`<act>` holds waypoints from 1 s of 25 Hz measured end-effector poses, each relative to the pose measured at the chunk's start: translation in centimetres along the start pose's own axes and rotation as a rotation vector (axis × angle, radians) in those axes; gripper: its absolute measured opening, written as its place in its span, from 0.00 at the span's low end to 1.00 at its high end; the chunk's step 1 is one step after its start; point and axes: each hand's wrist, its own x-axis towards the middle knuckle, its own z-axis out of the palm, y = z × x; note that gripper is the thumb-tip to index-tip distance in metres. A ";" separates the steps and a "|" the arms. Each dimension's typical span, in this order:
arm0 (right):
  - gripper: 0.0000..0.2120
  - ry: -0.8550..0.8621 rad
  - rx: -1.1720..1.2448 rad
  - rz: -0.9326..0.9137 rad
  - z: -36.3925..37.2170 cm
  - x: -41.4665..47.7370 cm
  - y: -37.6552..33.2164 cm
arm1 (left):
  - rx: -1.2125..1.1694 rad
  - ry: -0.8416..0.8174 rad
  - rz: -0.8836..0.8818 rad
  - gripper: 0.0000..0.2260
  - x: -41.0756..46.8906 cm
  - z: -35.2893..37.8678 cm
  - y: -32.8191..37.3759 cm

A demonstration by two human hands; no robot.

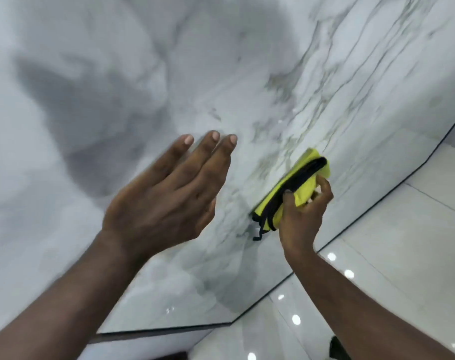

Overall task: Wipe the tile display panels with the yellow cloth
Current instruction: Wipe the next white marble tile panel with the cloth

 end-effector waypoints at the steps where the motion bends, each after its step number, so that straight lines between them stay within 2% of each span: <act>1: 0.31 0.017 -0.014 0.158 0.1 0.3 1.4 | -0.019 -0.017 0.023 0.31 0.0 0.1 0.1; 2: 0.31 0.014 -0.030 0.249 0.3 0.1 2.5 | -0.024 -0.027 0.033 0.31 0.0 0.1 0.2; 5: 0.31 -0.068 -0.075 0.165 -0.1 -1.2 5.1 | 0.000 -0.039 0.032 0.32 0.1 -0.1 0.2; 8: 0.30 -0.075 -0.088 0.430 -0.3 -0.4 6.6 | 0.015 -0.070 0.042 0.33 0.1 -0.2 0.3; 11: 0.29 -0.080 -0.160 0.406 -0.3 -0.1 8.6 | 0.015 -0.085 0.054 0.32 0.1 0.0 0.1; 14: 0.27 -0.080 -0.151 0.504 -0.4 -0.1 8.5 | 0.007 -0.106 0.058 0.31 0.0 -0.2 0.3; 17: 0.26 -0.075 -0.172 0.387 -0.3 0.3 8.6 | 0.017 -0.114 0.063 0.30 0.0 0.0 0.3; 21: 0.24 -0.082 -0.145 0.456 -0.8 0.9 7.3 | 0.024 -0.091 0.039 0.30 0.1 0.0 0.3; 23: 0.25 -0.068 -0.175 0.316 -0.7 0.8 6.9 | 0.015 -0.094 0.033 0.30 0.1 0.1 0.5; 25: 0.24 -0.081 -0.161 0.293 -0.6 0.7 6.5 | 0.024 -0.085 0.035 0.30 0.1 0.0 0.3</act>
